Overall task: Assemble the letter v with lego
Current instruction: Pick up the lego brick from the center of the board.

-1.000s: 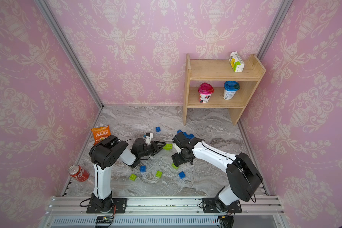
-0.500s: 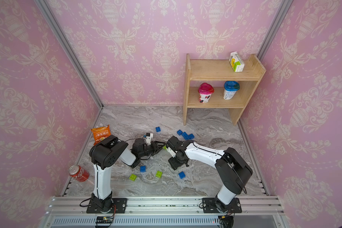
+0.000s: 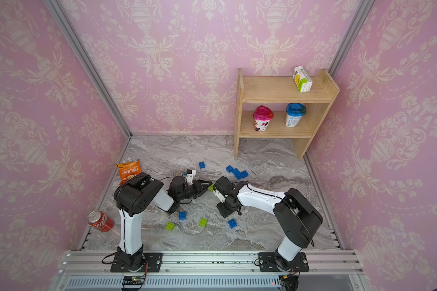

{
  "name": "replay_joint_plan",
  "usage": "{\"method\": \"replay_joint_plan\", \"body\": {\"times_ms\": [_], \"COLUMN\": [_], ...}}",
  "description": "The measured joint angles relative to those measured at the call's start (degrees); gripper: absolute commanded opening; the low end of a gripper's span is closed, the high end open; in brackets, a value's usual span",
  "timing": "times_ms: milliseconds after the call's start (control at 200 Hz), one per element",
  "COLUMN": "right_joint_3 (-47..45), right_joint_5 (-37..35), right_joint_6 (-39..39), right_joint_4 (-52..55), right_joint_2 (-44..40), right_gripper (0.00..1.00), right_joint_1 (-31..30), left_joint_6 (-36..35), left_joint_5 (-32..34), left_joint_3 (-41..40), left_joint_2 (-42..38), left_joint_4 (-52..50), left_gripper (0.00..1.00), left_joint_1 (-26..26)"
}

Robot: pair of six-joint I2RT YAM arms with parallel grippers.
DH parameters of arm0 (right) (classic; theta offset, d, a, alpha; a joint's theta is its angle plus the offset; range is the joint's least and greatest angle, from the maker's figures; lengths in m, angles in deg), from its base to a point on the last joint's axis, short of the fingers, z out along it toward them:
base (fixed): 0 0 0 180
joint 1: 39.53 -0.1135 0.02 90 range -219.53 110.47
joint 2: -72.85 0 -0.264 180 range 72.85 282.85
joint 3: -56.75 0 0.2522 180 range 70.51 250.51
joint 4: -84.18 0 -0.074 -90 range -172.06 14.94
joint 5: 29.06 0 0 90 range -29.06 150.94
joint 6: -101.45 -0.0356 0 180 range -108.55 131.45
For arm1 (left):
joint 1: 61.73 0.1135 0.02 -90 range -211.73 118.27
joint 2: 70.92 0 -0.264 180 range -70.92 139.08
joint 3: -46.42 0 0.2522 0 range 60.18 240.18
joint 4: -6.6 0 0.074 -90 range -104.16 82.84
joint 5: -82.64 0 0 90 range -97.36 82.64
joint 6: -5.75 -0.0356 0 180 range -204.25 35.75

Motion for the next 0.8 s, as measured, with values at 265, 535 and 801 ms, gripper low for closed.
{"method": "replay_joint_plan", "body": {"times_ms": [265, 535, 801], "right_joint_3": [-0.48, -0.55, 7.32], "right_joint_5": [-0.07, 0.63, 0.02], "right_joint_6": [-0.07, 1.92, 15.67], "right_joint_4": [-1.42, -1.57, 3.02], "right_joint_2": [0.0, -2.32, -4.79], "right_gripper": [0.37, 0.22, 0.0], "right_joint_1": [0.0, 1.51, 7.5], "left_joint_6": [-0.02, -0.04, -0.48], "left_joint_5": [0.0, 0.02, 0.0], "left_joint_3": [0.0, 0.0, 0.0], "left_joint_2": [-0.31, -0.79, -1.16], "left_joint_4": [-0.59, -1.46, -2.23], "left_gripper": [0.35, 0.35, 0.34], "left_joint_1": [0.0, 0.0, 0.0]}}
